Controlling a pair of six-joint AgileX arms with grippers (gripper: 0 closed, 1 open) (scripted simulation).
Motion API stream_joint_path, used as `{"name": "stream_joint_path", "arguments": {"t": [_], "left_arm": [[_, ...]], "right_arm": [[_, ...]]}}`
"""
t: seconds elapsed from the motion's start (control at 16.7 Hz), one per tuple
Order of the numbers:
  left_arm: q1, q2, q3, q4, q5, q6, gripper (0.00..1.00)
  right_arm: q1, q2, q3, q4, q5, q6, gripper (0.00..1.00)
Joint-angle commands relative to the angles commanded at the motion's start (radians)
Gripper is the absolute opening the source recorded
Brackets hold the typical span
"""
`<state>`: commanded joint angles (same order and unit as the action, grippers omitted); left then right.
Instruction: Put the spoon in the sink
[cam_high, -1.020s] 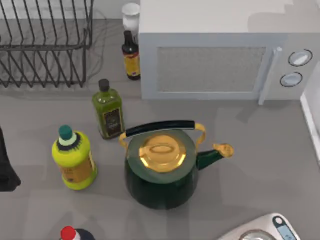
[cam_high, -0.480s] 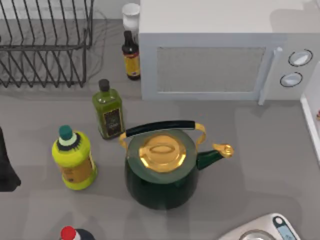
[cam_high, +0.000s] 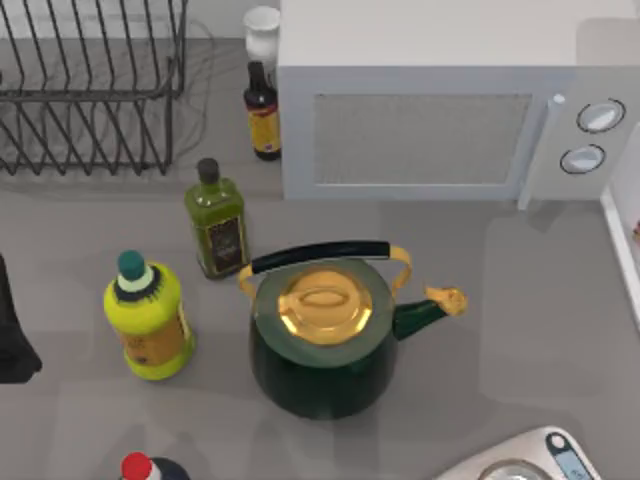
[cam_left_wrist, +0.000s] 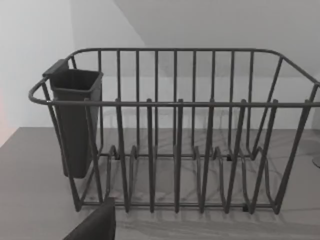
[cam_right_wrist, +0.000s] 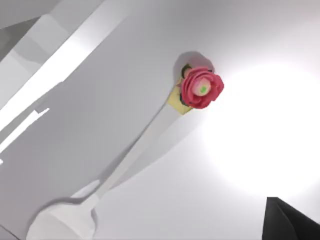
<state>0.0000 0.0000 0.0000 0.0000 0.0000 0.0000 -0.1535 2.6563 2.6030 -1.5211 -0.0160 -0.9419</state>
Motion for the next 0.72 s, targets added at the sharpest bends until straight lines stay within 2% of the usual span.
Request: {"name": "stream_joint_path", "arguments": {"t": [0.24,0.54,0.72], "left_arm": [[0.000,0.000,0.000,0.000,0.000,0.000,1.00],[0.000,0.000,0.000,0.000,0.000,0.000,1.00],[0.000,0.000,0.000,0.000,0.000,0.000,1.00]], "right_arm": [[-0.002,-0.043,-0.146,0.109,-0.001,0.000,0.00],[-0.002,-0.047,-0.157,0.119,-0.001,0.000,0.00],[-0.002,-0.047,-0.157,0.119,-0.001,0.000,0.23]]}}
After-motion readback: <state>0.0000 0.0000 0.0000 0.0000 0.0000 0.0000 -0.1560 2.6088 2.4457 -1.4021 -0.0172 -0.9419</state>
